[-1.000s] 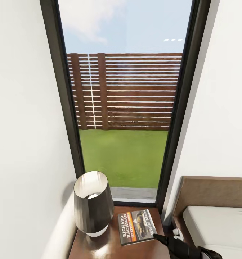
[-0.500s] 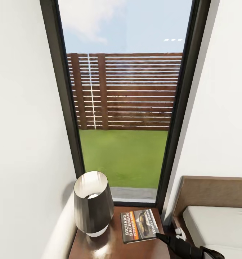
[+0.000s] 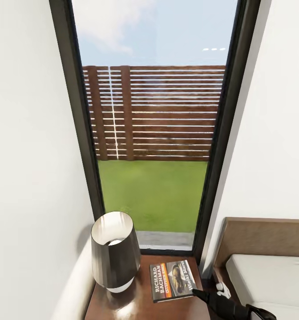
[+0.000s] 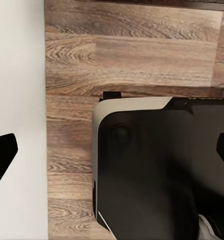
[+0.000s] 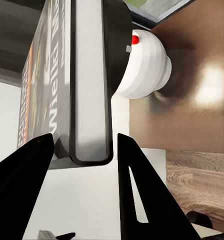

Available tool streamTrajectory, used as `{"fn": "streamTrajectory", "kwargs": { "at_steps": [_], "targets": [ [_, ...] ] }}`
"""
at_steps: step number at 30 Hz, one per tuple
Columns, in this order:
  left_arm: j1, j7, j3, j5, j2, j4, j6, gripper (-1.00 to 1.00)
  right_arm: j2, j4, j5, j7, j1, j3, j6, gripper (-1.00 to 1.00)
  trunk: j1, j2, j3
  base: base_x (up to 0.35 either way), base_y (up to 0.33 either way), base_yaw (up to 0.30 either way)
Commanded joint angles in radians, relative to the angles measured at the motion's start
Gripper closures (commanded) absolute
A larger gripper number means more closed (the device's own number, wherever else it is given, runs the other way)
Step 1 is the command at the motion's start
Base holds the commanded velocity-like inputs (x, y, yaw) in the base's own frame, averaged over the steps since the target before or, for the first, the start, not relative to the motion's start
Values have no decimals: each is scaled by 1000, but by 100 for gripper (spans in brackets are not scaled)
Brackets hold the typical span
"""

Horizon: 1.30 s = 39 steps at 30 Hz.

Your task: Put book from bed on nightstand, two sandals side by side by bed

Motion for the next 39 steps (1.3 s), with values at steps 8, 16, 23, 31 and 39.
{"fn": "streamTrajectory", "kwargs": {
  "at_steps": [8,16,23,31,39],
  "targets": [
    [-1,-3,-12,10,0,-5,-5,-100,2,-1,-11,-13,0,6,9,100,0,-1,0,0,0,0],
    [-2,-4,-14,10,0,-45,-5,-100,3,-2,-11,-41,0,6,9,100,0,-1,0,0,0,0],
    [-3,-4,-15,9,0,-92,-4,-100,4,-3,-10,-51,0,8,9,100,0,-1,0,0,0,0],
    [-3,-3,-14,9,0,-147,-6,-100,4,-3,-10,-53,0,8,9,100,0,-1,0,0,0,0],
    [-3,-1,-13,9,0,-163,-24,-100,4,-3,-12,-53,0,8,9,100,0,-1,0,0,0,0]
  ]
}}
